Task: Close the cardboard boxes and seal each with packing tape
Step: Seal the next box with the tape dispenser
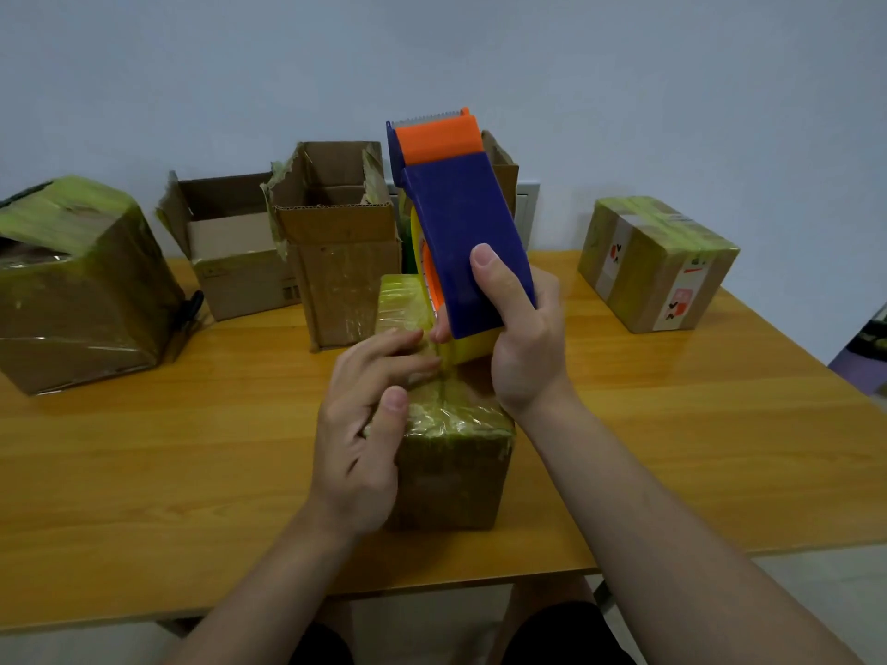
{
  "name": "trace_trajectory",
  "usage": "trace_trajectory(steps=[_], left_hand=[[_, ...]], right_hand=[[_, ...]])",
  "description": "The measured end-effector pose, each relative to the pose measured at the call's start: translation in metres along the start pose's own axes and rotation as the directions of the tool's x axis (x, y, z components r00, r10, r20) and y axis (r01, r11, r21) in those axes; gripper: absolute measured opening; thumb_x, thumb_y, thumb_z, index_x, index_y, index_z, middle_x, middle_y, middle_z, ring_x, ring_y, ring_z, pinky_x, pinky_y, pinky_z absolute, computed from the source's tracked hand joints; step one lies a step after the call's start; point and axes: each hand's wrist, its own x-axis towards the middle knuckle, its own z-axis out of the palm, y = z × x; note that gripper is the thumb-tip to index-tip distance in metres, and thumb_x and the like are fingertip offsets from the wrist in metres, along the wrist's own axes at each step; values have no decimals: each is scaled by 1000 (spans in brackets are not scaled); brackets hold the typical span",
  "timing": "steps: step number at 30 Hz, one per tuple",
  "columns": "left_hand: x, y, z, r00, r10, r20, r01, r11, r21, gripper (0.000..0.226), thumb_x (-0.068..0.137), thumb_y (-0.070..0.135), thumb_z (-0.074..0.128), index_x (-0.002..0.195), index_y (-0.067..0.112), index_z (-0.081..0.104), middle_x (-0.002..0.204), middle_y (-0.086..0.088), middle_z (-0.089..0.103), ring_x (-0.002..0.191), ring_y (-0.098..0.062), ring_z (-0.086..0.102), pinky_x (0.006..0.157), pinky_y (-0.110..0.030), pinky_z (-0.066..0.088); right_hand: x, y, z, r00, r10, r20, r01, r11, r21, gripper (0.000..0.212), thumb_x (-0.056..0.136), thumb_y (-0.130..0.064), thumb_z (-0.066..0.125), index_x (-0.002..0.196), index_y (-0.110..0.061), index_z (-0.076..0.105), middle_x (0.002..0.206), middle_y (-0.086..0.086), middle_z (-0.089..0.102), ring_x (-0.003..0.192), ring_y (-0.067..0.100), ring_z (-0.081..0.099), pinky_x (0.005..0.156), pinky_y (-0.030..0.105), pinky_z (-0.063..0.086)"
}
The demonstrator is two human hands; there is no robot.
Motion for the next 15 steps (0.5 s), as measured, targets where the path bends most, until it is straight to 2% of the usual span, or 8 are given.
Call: trace_trajectory(steps=[2,4,7,9,11,13,15], left_hand=[[-3,2,8,997,-45,-58,40,996,-86,41,104,24,37,113,9,73,133,-6,67,140,-28,50,117,-47,36],[-3,5,11,995,-60,-79,50,991,-121,38,99,19,37,106,8,73,129,-6,70,140,-29,50,117,-43,36],[-4,3,10,994,-89,-55,81,987,-142,37,97,24,38,107,11,71,136,-1,65,143,-27,47,117,-45,35],[-4,2,9,974,-223,-37,208,949,-236,40,99,28,37,115,11,69,150,4,54,149,-21,39,120,-47,32],[-5,3,9,935,-356,-16,333,889,-315,44,102,30,33,125,14,66,158,12,45,151,-7,33,122,-36,29],[-4,6,7,932,-361,24,355,899,-255,45,103,31,30,130,19,64,160,16,41,150,1,31,118,-17,28],[0,8,-2,936,-339,95,351,922,-162,42,103,30,32,129,25,64,158,17,40,148,5,30,111,-7,29]], right_hand=[[-1,1,0,1000,-10,-8,9,1000,-14,58,94,-42,56,95,16,61,80,37,56,73,58,50,64,62,44],[-2,1,-1,1000,-2,-16,1,1000,-11,58,94,-42,55,98,15,62,81,35,58,73,56,52,65,58,46],[-4,-2,-3,999,13,-33,-12,1000,5,53,98,-38,55,105,14,63,80,26,62,67,41,60,64,41,53],[-5,-4,-2,999,21,-33,-20,999,33,48,99,-31,52,106,16,62,78,23,63,61,30,62,60,31,55],[-7,-6,-1,999,26,-33,-24,998,57,48,98,-29,50,107,17,61,79,22,63,60,26,63,58,28,55],[-7,-7,-1,999,27,-45,-24,997,71,49,97,-30,50,108,17,61,78,21,63,59,26,63,58,29,55],[-7,-8,-1,998,32,-55,-28,997,77,50,97,-30,50,107,18,60,75,21,63,58,26,63,58,29,55]])
